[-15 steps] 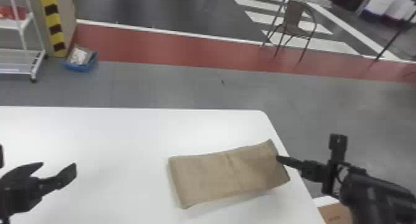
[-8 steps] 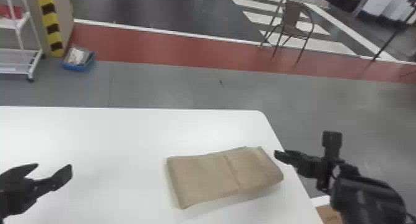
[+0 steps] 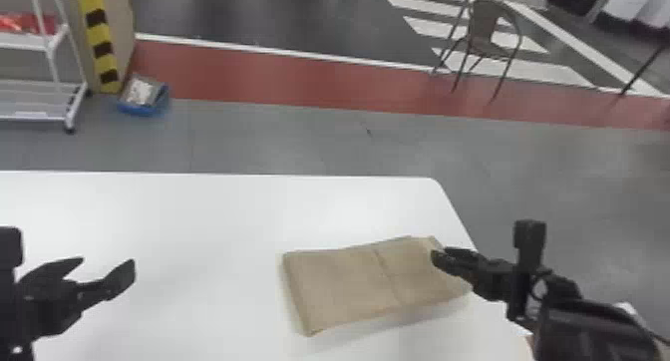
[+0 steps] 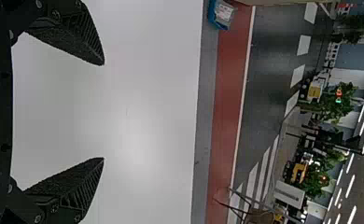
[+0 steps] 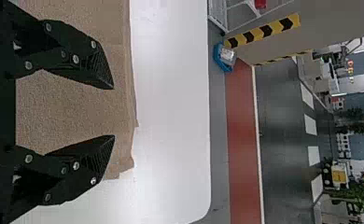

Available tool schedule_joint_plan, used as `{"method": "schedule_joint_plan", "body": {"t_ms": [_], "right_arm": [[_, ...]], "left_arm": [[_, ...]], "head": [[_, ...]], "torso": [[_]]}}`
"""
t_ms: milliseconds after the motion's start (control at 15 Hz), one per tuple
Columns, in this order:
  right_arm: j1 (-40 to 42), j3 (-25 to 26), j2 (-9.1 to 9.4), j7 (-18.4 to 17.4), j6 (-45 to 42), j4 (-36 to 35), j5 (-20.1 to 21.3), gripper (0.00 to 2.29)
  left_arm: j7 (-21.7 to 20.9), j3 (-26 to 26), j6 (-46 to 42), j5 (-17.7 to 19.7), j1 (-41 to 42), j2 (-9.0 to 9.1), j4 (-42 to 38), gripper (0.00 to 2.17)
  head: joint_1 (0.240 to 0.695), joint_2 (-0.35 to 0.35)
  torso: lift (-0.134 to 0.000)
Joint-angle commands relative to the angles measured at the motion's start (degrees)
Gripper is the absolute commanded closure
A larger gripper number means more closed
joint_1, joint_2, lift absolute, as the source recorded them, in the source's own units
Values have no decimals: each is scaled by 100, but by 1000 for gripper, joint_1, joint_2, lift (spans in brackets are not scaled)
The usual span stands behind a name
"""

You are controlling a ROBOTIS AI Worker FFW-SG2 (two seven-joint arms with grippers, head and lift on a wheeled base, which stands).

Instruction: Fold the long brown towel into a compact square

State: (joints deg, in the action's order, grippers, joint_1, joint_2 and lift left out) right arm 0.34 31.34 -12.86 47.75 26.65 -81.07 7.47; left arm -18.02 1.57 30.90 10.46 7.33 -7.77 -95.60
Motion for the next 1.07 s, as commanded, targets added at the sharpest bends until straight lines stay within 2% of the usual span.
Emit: {"method": "schedule_joint_plan", "body": {"t_ms": [0, 200, 267, 467, 733, 1000], "right_arm": [[72, -348, 38, -11, -84, 65, 79, 1929], [63, -796, 134, -108, -49, 206, 299, 1953], [63, -849, 170, -143, 39, 206, 431, 1953], [63, -990, 196, -204, 425, 180, 457, 1949], [72, -1297, 433, -222, 619, 153, 457, 1949], [-86, -1728, 732, -450, 865, 136, 457, 1949]], "left_arm": [[-18, 27, 0, 0, -12, -14, 33, 171], [-26, 36, -35, 0, -29, -14, 59, 171], [-35, 45, -35, 9, -29, -14, 51, 178], [-62, 106, -71, 35, -21, -23, 51, 184], [-79, 115, -88, 53, -47, -32, 59, 184], [-88, 168, -88, 62, -47, -40, 68, 184]], "head": [[695, -291], [695, -253], [695, -229], [695, -207], [695, -178], [695, -120]], "torso": [[0], [0], [0], [0], [0], [0]]}}
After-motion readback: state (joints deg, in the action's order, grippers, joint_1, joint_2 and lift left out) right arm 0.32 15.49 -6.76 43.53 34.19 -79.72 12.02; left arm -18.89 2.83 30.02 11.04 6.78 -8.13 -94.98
